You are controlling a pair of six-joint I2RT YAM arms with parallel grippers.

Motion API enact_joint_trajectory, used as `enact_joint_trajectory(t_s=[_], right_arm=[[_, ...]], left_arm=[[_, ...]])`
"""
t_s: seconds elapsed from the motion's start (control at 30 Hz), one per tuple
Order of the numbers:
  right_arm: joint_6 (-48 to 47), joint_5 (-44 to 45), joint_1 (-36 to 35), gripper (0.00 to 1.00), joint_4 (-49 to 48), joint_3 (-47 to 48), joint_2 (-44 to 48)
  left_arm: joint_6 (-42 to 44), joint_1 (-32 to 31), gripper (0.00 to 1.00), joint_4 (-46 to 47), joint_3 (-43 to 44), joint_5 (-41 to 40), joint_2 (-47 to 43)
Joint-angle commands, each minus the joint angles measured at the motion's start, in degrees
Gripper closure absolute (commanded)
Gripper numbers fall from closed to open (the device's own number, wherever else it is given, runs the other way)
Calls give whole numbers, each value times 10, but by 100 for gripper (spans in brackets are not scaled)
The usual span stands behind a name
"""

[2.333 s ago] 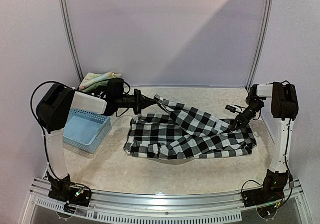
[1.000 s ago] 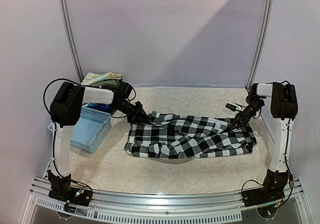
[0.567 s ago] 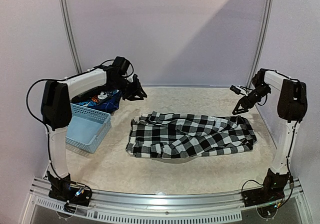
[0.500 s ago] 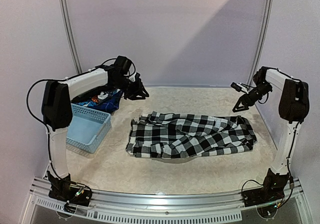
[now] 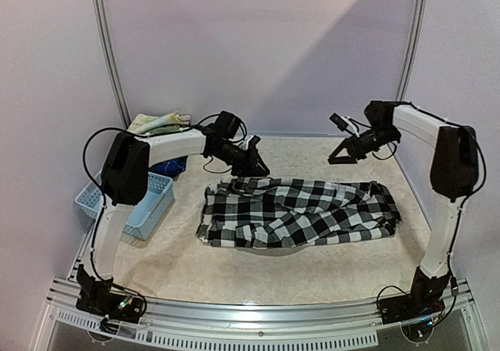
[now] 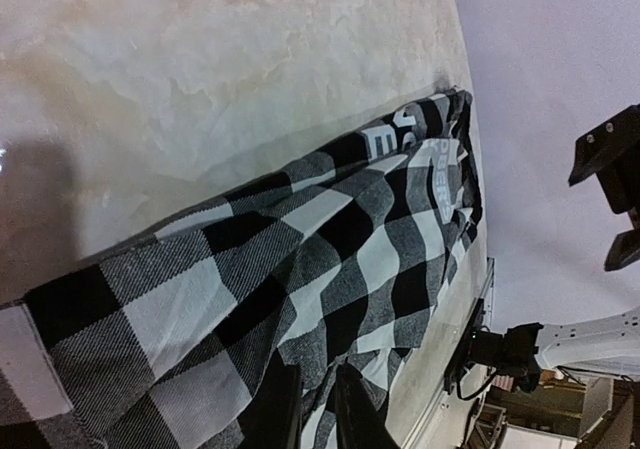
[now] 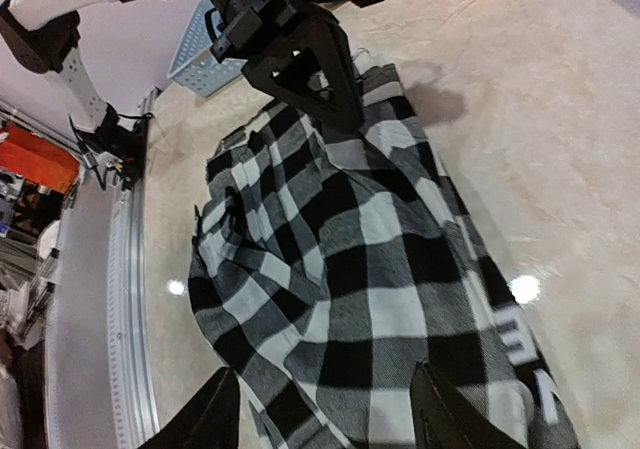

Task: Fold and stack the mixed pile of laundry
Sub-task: Smooth out the rectangle-folded shirt at the center of the board.

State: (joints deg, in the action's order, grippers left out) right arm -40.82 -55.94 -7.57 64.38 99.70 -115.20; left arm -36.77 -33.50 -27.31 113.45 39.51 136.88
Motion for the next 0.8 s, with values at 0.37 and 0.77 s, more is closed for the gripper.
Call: enact_joint_trajectory(t_s=[0.37,0.77], right_arm=[[187,-11,-55,58,-32,98,-243],[347,-2,-46,55,-136,115,-311]], left_arm=[[-54,14,89,72,48,52,109],[-163,49,89,186,18,34,134]])
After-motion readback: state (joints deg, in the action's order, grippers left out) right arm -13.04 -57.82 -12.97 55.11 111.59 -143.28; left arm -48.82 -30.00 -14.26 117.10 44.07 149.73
